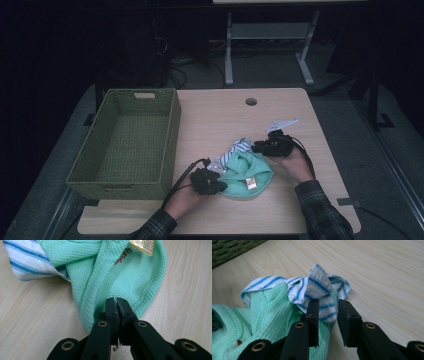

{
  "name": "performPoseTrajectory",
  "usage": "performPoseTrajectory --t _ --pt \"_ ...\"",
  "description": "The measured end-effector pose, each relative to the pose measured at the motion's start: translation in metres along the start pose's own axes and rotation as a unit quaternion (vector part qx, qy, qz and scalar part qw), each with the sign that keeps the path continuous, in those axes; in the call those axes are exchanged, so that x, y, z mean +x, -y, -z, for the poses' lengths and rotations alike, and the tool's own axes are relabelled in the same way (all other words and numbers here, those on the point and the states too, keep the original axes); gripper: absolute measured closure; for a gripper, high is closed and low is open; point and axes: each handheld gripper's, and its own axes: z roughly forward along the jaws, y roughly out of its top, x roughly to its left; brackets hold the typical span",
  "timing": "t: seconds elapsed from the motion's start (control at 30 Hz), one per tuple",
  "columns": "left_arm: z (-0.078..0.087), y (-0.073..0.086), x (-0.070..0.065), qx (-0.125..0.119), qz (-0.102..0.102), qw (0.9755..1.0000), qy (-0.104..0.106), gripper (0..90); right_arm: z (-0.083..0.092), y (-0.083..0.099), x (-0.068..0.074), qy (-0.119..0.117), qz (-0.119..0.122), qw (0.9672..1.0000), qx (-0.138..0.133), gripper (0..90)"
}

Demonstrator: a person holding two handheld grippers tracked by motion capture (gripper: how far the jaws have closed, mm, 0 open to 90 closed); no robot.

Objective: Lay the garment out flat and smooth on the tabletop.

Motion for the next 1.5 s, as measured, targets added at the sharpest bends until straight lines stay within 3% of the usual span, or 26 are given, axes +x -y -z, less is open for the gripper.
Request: performPoseTrajectory --t 0.27,0.4,0.43,0.5,0.73,0.83,1.13,1.3,1.5 --pt "-0.001 0.000 -0.002 -0.003 0.003 1.0000 -0.001 87.4 -0.016 -0.005 0.001 -0.016 -0.001 0.9998 0.013 64.8" --pt "0.000 -0.001 -0.002 0.002 -0.004 1.0000 -0.004 87.4 -0.024 -0.009 0.002 -0.023 0.001 0.9994 0.025 71.0" --pt "-0.001 -0.001 -0.002 0.000 -0.003 1.0000 -0.005 87.5 -0.027 -0.009 0.003 -0.017 0.007 0.9994 0.030 80.0" --pt "0.000 -0.001 -0.003 0.002 -0.004 1.0000 -0.007 87.5 -0.028 -0.010 0.003 -0.013 0.008 0.9994 0.030 87.0" --pt "-0.001 -0.001 -0.003 0.003 -0.003 1.0000 -0.007 87.6 -0.024 -0.011 0.003 -0.006 0.002 0.9997 0.024 88.2" --pt "-0.001 -0.001 -0.003 0.003 -0.002 1.0000 -0.006 87.6 -0.019 -0.012 -0.001 0.007 0.014 0.9998 0.014 88.5" --pt "0.000 -0.002 -0.002 0.002 -0.007 0.9999 -0.008 87.6 0.001 -0.014 -0.012 0.050 -0.011 0.9987 -0.009 88.6" --pt "-0.001 -0.001 -0.004 -0.005 0.004 1.0000 -0.007 87.6 0.011 -0.012 -0.023 0.080 -0.025 0.9964 -0.017 88.6" --pt "-0.001 -0.002 -0.003 -0.002 0.001 1.0000 -0.008 87.7 0.016 -0.009 -0.035 0.102 -0.039 0.9938 -0.017 88.7"
